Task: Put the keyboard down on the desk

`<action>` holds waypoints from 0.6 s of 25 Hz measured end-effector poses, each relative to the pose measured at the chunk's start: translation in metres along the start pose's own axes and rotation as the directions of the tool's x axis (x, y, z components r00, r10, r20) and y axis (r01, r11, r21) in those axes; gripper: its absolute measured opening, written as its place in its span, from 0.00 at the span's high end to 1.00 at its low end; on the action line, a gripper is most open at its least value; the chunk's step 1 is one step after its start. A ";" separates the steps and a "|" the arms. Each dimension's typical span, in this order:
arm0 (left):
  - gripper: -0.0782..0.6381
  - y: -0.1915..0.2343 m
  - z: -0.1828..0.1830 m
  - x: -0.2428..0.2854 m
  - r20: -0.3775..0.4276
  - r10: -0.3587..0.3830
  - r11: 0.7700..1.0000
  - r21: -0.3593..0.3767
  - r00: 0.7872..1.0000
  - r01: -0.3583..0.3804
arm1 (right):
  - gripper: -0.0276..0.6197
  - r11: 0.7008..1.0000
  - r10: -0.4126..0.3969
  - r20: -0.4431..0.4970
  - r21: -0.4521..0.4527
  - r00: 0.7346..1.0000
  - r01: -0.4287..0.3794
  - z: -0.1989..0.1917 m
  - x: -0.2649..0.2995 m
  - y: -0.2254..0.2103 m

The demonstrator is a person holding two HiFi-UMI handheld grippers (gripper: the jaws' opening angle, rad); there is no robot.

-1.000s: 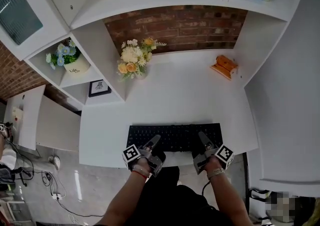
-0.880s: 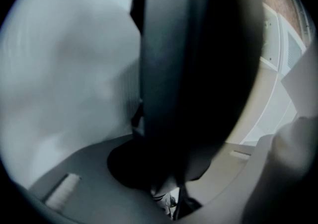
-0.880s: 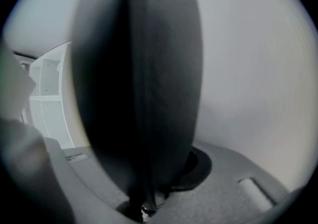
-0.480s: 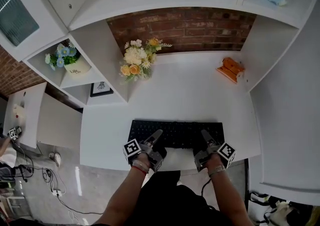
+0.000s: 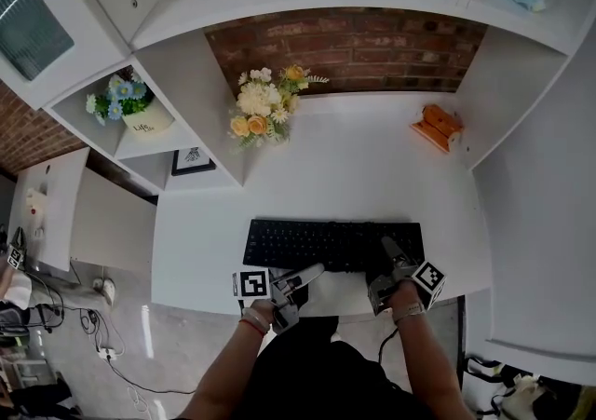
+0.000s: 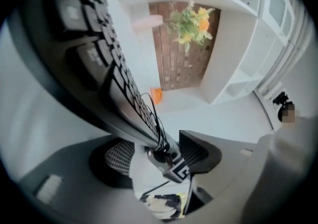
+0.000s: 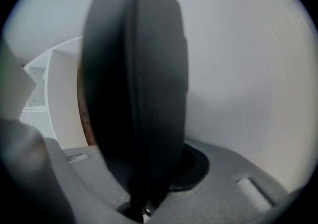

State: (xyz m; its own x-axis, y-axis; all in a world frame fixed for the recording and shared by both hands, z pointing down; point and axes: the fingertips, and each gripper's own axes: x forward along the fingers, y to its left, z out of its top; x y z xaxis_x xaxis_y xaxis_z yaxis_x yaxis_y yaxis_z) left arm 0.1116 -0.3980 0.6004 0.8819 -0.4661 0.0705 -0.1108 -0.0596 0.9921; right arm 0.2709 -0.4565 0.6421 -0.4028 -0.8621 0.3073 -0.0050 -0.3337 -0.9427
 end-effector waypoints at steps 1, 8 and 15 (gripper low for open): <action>0.51 0.001 -0.008 -0.001 -0.049 0.028 0.998 0.055 0.998 -0.026 | 0.85 1.000 0.002 0.000 0.000 1.000 -0.002 0.000 0.000 0.000; 0.70 0.014 -0.026 0.000 -0.187 0.339 0.850 0.482 0.922 -0.215 | 0.85 1.000 0.010 -0.004 -0.006 1.000 -0.010 0.001 0.001 -0.002; 0.90 0.023 -0.021 -0.001 -0.142 0.391 0.841 0.457 0.909 -0.290 | 0.82 0.999 0.027 -0.014 -0.022 1.000 -0.027 -0.002 0.001 0.007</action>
State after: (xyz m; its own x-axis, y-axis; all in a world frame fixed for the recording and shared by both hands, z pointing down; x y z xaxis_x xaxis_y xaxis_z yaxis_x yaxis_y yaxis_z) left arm 0.1181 -0.3801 0.6249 0.8236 -0.3217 0.4672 -0.5588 -0.3184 0.7658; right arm 0.2686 -0.4584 0.6358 -0.4158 -0.8652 0.2803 -0.0144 -0.3019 -0.9532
